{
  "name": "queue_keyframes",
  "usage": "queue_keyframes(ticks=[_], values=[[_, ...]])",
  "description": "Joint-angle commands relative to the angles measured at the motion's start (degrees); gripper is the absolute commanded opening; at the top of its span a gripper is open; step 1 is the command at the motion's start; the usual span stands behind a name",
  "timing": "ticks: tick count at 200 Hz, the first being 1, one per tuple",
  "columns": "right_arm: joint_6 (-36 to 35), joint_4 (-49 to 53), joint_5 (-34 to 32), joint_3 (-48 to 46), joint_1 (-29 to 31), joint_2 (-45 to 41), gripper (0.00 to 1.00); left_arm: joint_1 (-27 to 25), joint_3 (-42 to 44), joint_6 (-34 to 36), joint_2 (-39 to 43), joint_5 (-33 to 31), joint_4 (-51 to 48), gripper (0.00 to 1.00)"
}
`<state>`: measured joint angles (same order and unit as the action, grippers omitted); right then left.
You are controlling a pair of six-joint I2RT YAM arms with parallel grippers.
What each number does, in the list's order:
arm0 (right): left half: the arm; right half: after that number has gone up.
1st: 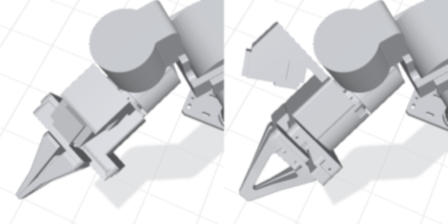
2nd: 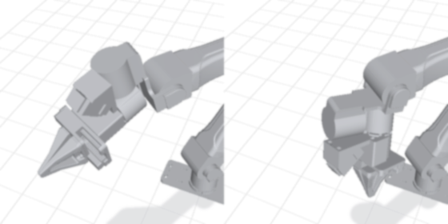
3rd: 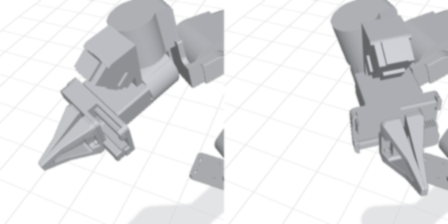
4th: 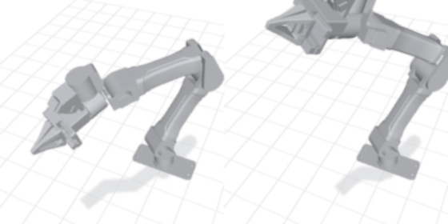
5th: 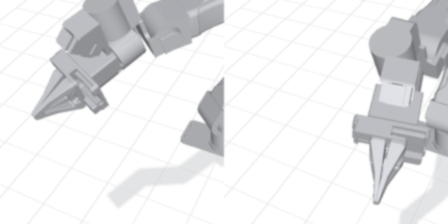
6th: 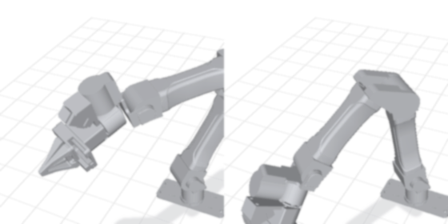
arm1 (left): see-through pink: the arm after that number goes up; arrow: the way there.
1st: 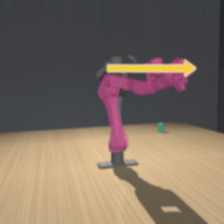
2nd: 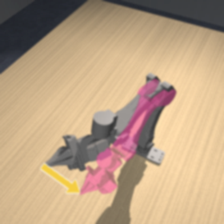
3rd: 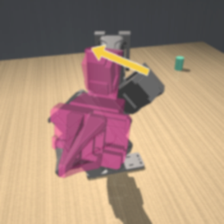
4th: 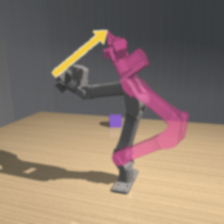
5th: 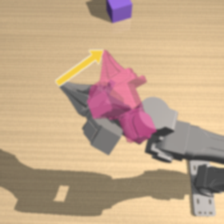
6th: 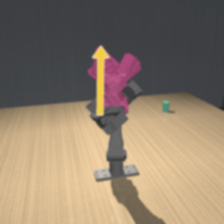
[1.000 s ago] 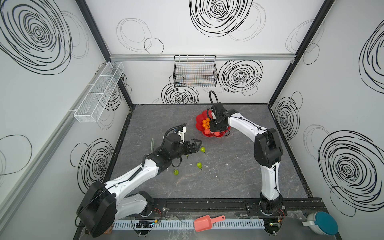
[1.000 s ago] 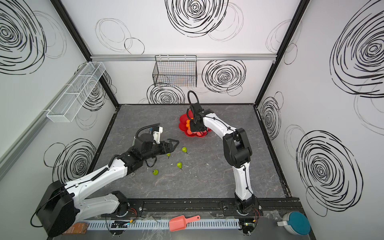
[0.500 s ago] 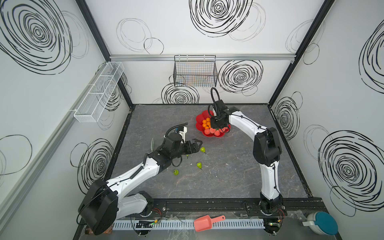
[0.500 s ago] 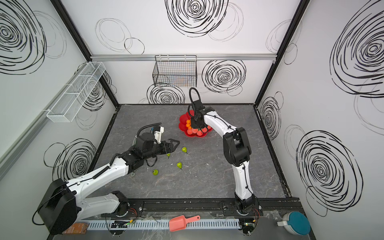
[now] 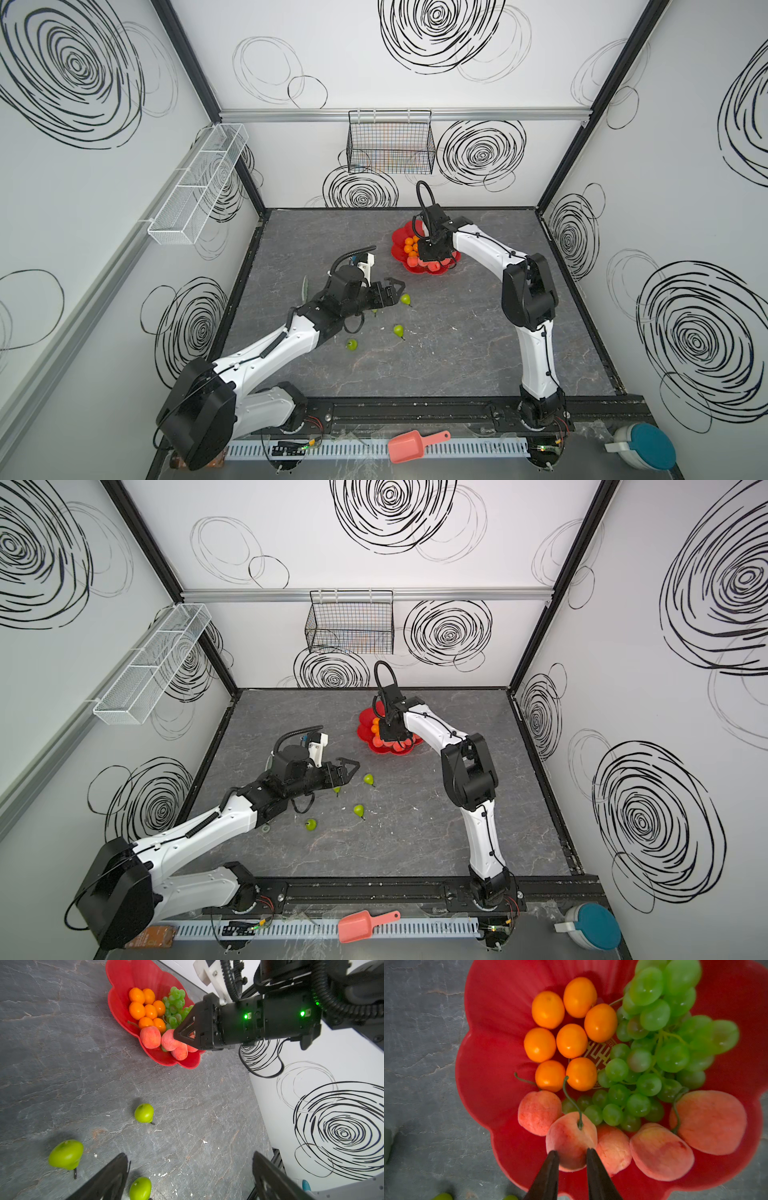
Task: Place and organize the fake fruits in the fruit bowl
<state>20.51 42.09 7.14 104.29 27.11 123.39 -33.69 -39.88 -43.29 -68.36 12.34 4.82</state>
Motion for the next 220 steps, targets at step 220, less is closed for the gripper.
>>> queue_keyframes(ticks=[220], values=[[0.1, -0.4, -4.4, -3.2, 9.1, -8.8, 0.4, 7.5, 3.3, 1.7, 15.7, -2.2, -11.9, 0.96]])
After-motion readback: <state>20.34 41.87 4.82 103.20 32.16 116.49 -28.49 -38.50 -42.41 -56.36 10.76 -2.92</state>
